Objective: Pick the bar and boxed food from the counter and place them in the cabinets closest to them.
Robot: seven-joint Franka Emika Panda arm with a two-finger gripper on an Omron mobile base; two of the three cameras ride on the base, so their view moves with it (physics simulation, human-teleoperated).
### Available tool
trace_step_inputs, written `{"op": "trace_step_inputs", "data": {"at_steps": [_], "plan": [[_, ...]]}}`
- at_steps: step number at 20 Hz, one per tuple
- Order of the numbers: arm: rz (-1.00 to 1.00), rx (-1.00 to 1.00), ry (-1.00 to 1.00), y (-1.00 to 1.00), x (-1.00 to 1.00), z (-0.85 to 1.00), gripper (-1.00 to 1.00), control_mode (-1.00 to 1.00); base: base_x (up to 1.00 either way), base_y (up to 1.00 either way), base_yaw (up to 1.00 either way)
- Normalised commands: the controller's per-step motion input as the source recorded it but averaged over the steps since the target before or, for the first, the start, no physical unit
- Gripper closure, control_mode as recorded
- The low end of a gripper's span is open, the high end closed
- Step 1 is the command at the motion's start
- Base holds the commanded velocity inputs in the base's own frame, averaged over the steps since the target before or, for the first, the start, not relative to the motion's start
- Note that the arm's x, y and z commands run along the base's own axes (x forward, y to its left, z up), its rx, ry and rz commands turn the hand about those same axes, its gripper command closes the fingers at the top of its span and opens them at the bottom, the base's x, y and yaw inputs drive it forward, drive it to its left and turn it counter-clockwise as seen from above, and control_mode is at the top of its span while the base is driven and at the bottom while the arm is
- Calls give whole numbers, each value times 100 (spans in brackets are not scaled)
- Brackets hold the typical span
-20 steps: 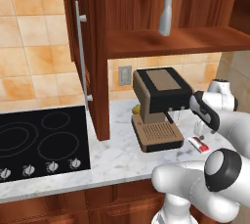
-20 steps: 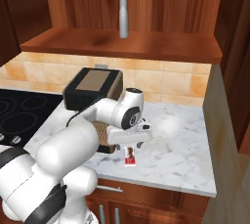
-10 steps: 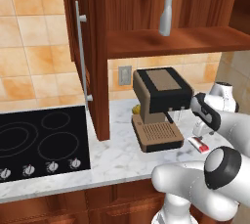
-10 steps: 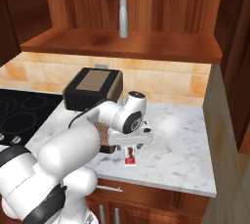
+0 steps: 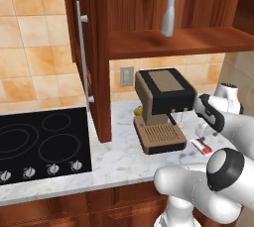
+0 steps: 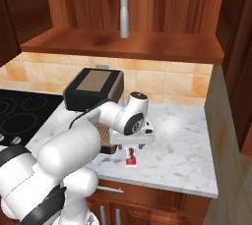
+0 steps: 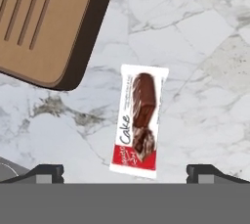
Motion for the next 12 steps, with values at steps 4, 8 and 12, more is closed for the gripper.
{"op": "trace_step_inputs", "data": {"at_steps": [4, 8, 12], "plan": [[-1, 0, -2, 0, 1, 0, -100, -100, 0, 0, 0], [0, 0, 0, 0, 0, -1, -100, -100, 0, 0, 0], [0, -1, 0, 0, 8, -18, -100, -100, 0, 0, 0]]}}
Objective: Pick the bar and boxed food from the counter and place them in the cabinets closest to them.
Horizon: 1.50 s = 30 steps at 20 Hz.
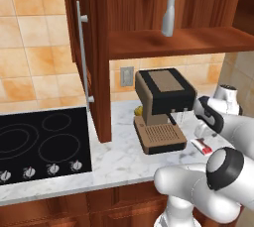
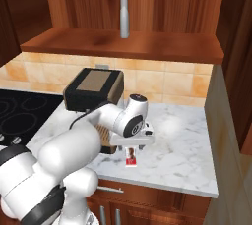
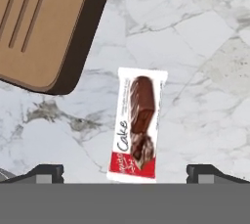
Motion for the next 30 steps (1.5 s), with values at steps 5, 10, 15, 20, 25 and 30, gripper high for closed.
{"op": "trace_step_inputs", "data": {"at_steps": [5, 10, 15, 20, 25, 30], "plan": [[0, 0, 0, 0, 12, -27, -100, -100, 0, 0, 0], [0, 0, 0, 0, 8, -38, -100, -100, 0, 0, 0], [0, 0, 0, 0, 10, -37, -100, -100, 0, 0, 0], [0, 0, 0, 0, 8, -36, -100, -100, 0, 0, 0], [0, 0, 0, -4, 4, -24, 100, -100, 0, 0, 0], [0, 0, 0, 0, 0, 0, 100, -100, 0, 0, 0]]}}
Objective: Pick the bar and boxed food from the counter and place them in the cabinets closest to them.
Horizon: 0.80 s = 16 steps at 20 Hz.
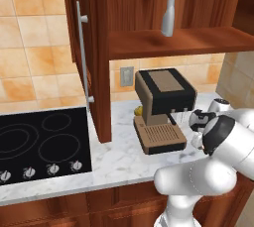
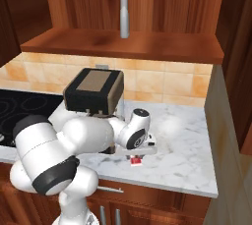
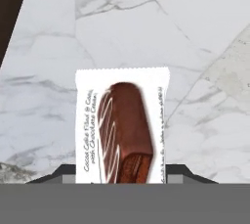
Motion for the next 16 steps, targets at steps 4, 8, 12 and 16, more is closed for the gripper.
{"op": "trace_step_inputs", "data": {"at_steps": [4, 8, 12, 16], "plan": [[0, 0, -3, 0, 0, 30, 100, -100, 0, 0, 0], [0, 0, -4, 0, -5, 59, 100, -100, 0, 0, 0], [0, 0, 0, 2, -11, 73, 100, -100, 0, 0, 0], [1, 0, 0, 4, -14, 80, 100, -100, 0, 0, 0]]}}
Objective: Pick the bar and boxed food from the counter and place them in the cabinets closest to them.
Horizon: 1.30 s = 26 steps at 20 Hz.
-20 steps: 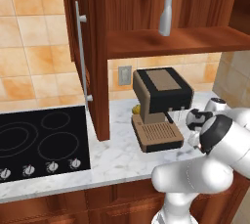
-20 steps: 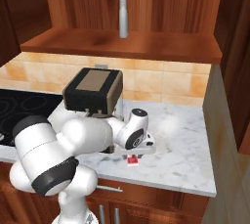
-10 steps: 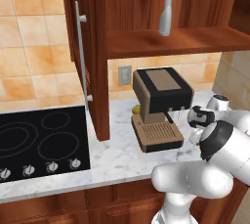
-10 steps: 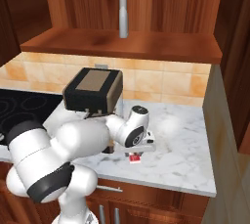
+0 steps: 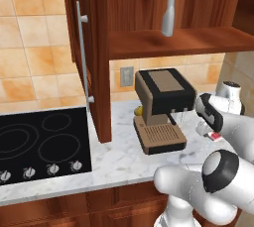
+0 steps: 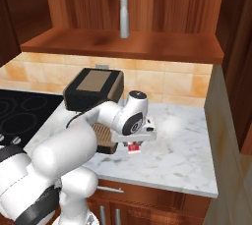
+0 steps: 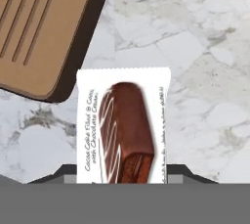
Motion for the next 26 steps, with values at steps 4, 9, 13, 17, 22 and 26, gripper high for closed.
{"op": "trace_step_inputs", "data": {"at_steps": [4, 9, 13, 17, 22, 26], "plan": [[6, -4, 0, 11, -20, 67, 100, -100, 0, 0, 0], [7, -4, -5, 14, -28, 75, 100, -100, 0, 0, 0], [7, -2, -11, 14, -26, 87, 100, -100, 0, 0, 0], [7, -2, -16, 10, -30, 84, 100, -100, 0, 0, 0], [6, -3, -17, 10, -33, 79, 100, -100, 0, 0, 0], [6, -4, -17, 17, -28, 75, 100, -100, 0, 0, 0]]}}
